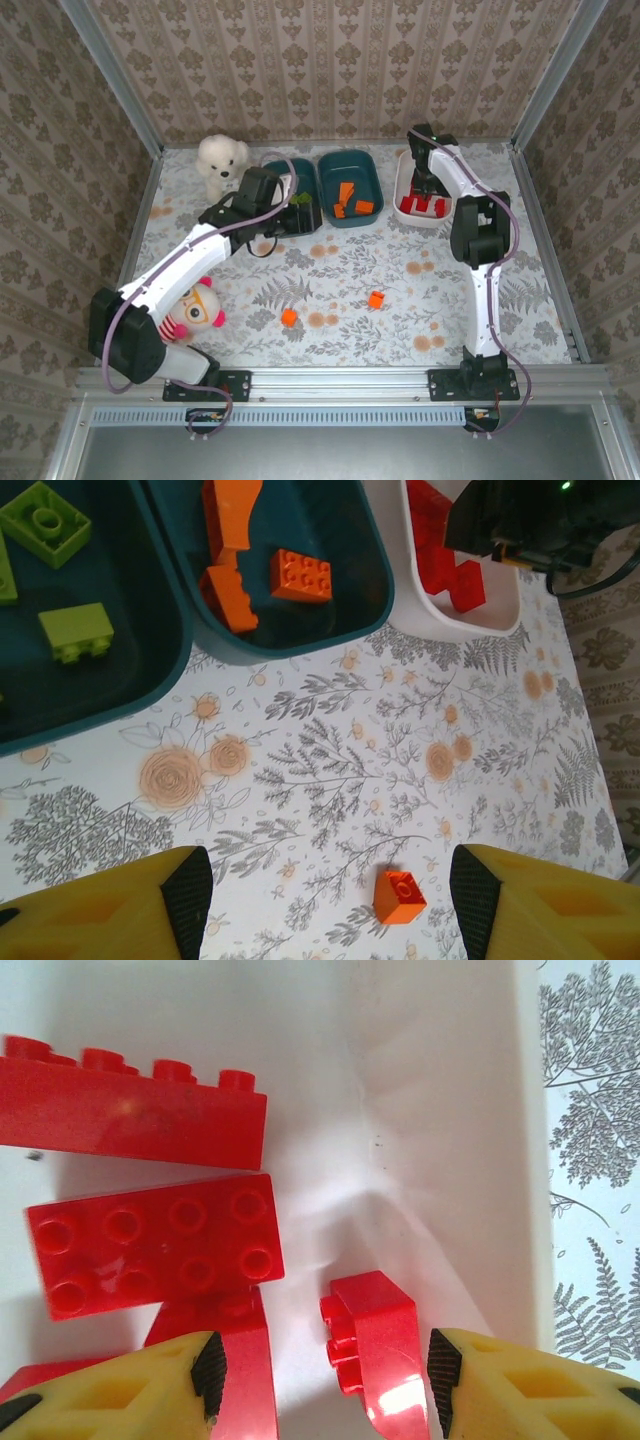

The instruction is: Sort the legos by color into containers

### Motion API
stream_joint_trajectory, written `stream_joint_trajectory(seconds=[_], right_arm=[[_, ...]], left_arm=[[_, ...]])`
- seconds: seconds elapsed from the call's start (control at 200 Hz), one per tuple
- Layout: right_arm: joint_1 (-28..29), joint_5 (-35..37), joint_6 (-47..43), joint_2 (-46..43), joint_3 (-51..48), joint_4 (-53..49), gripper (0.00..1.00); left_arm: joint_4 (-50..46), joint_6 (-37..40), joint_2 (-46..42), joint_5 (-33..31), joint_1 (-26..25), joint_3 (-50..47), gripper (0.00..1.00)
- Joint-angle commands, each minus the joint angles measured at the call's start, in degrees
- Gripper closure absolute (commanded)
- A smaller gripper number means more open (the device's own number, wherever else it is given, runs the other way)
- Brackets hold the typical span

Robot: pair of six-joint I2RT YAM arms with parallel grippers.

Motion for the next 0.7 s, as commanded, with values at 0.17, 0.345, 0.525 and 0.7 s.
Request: stream_joint_trajectory(seconds=[0.17,0.345,0.525,0.7], right_arm=[[6.26,-7.52,-0.19,-23.0,-13.13,10.06,0.33],[13.69,-17.28,0.06,-38.35,-33.84,21.39,0.27],[24.49,-23.49,-1.09,-52.84,-55.94,32.47,0.25],[29.72,-24.9,4.97,-63.66,-67.92,33.01,0.24]], left_arm=[[-10.2,3.4,-3.69,1.49,0.41,-4.62,0.3],[-15.13,-5.15,-5.43,-0.23,0.56,-13.63,0.23],[-13.28,-5.64,-6.01,3.27,-0.5,-19.4,0.2],[-21.67,8.51,-4.87,-3.71,-7.06,-17.02,0.19]])
